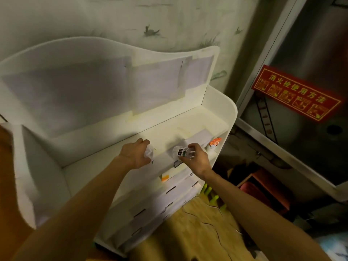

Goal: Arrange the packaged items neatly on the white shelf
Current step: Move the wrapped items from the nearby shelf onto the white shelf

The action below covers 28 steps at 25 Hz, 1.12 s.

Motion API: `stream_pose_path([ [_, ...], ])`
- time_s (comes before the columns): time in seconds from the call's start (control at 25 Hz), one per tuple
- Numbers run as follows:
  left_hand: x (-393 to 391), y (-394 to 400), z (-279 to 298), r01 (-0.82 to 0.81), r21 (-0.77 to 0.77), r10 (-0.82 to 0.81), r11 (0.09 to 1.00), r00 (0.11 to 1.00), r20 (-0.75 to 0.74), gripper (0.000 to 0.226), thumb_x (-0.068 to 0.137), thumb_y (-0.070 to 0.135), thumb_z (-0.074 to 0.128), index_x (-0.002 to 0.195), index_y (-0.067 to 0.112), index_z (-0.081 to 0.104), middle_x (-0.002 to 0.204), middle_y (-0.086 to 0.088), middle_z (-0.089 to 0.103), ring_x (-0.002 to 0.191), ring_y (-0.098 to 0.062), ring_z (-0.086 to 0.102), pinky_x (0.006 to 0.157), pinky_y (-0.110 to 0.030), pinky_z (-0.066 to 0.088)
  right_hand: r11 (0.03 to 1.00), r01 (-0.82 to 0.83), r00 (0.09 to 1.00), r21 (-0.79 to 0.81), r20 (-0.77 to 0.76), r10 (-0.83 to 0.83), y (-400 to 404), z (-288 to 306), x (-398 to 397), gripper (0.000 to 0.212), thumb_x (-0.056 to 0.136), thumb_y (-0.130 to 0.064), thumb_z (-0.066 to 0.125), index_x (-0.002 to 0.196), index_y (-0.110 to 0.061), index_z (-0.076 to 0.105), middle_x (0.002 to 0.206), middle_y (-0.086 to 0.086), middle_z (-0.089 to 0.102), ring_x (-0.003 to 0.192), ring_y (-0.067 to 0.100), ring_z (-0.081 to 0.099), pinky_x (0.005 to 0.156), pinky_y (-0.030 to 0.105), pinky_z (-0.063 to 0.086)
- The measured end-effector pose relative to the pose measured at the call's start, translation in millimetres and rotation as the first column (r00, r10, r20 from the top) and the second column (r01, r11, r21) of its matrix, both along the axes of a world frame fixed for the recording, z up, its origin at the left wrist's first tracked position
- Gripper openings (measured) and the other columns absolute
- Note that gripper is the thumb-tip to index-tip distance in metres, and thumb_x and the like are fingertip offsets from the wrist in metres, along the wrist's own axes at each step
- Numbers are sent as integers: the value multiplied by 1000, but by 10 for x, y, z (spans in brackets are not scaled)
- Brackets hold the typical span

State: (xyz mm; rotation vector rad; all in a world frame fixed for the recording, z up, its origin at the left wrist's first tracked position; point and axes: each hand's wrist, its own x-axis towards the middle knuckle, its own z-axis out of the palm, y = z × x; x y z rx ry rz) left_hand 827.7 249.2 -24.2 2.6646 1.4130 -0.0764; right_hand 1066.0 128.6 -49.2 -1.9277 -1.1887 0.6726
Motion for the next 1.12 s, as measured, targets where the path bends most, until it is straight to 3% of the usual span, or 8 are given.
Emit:
stream_pose_path([
  [0.16,268,53,-81,-41,-4,41,999,999,13,65,85,60,59,137,26,42,134,1,52,102,-25,62,83,-34,50,992,-121,981,-40,151,125,265,-97,176,64,82,-31,81,137,-16,51,130,3,60,110,20,60,86,24,50],
  [0.4,779,278,-12,-131,9,132,991,991,-24,69,87,58,59,143,27,36,141,-1,48,109,-27,61,89,-38,50,952,-257,870,-166,389,303,606,-197,853,65,83,-38,76,139,-19,50,132,4,59,118,26,53,94,36,45],
  [0.6,1504,458,-35,-179,-9,179,984,983,28,72,87,54,62,146,25,34,141,-3,47,109,-27,61,88,-38,50,960,-212,863,-185,425,272,1032,-189,1477,61,88,-43,69,141,-20,49,133,6,56,117,27,53,96,43,47],
  [1.0,2736,849,-235,-252,-6,250,968,954,163,70,92,47,56,150,21,25,139,-8,46,110,-30,60,83,-40,49,980,-125,852,-154,489,186,1910,-162,2318,58,91,-42,65,139,-16,47,132,8,55,116,30,53,88,40,47],
  [1.12,2955,960,-260,-261,-47,265,964,942,206,83,93,49,58,156,21,12,150,-9,37,118,-32,57,89,-43,49,987,-89,853,-132,502,143,2052,-139,2470,71,88,-43,70,145,-12,41,138,11,51,122,32,50,93,43,46],
])
